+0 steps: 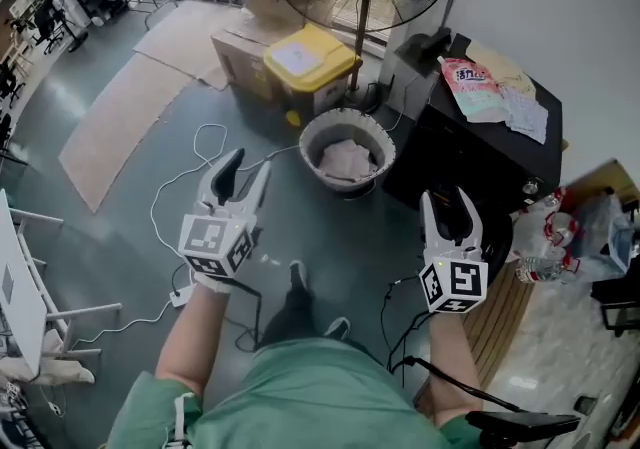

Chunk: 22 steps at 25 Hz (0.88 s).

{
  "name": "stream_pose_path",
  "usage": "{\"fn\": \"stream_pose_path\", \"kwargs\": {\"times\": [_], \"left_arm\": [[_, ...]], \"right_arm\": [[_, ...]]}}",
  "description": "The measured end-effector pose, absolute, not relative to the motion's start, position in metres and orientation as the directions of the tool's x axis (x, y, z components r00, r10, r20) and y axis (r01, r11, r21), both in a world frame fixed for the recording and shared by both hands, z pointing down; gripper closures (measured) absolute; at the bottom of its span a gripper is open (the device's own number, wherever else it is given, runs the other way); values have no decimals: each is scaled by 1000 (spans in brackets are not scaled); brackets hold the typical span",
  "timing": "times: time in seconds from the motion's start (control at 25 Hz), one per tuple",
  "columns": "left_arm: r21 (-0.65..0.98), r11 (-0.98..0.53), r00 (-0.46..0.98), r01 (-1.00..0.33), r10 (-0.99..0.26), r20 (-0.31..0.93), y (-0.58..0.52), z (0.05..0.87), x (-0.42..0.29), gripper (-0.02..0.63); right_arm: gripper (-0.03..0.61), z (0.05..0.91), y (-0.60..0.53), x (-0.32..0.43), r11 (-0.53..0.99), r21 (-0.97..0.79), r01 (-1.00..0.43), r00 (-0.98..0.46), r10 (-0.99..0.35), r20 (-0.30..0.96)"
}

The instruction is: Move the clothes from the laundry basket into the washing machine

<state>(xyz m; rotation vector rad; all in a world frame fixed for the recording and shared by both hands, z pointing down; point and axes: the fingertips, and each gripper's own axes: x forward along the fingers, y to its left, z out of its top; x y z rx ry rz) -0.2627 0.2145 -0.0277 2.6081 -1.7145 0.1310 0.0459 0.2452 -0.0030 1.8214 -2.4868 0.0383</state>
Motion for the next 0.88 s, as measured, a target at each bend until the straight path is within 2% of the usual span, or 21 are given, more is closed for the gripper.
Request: {"fn": "stream_pose_path", "kwargs": {"times": [0.56,0.88], "left_arm": [[5,-504,502,-864,-858,112,40,-1,-317,422],[15,-556,552,-831,-822,142,-10,17,-313,422]], "right_arm": [[377,20,98,-18,217,27,-976,-211,-965,156],[377,35,60,-30,192,30,-981,-184,-965,187]]}}
